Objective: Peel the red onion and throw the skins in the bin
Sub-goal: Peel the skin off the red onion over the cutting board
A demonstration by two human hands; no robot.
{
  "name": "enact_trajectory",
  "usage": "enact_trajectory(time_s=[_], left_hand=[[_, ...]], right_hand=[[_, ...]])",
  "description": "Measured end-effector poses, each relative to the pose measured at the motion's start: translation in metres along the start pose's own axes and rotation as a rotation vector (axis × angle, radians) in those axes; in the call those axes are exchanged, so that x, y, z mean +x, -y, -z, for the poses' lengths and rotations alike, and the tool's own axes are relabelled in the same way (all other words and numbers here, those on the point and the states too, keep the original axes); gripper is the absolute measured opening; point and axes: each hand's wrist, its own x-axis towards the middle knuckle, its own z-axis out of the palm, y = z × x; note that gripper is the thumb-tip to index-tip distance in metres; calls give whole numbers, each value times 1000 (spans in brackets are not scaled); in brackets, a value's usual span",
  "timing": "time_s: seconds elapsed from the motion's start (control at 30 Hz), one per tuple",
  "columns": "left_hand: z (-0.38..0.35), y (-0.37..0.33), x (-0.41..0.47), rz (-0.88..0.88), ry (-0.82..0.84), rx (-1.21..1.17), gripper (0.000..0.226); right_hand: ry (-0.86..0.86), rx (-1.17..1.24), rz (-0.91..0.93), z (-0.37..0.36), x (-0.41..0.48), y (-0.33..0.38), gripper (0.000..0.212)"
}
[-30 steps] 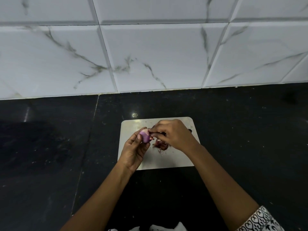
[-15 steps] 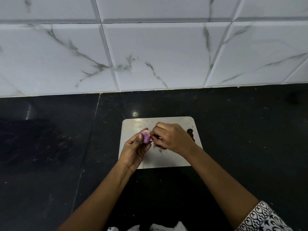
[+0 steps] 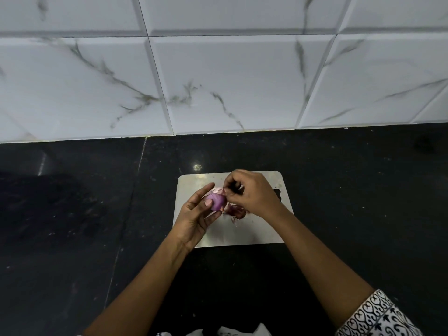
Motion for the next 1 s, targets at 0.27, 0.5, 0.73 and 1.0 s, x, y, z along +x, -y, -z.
enact_trajectory(time_s=[0.27, 0.5, 0.73, 1.0], left_hand=[[4, -1, -1, 0, -9, -16, 84], [4, -1, -4, 7, 24, -148, 32], [7, 4, 3, 99, -10, -293, 64], [3, 6, 6, 146, 2, -324, 64]], right_hand=[[-115, 217, -246, 7, -1, -5, 4], [-127, 236, -337, 11, -7, -7, 2], [16, -153, -302, -6, -23, -20, 10], [91, -72, -279, 2, -15, -14, 28]])
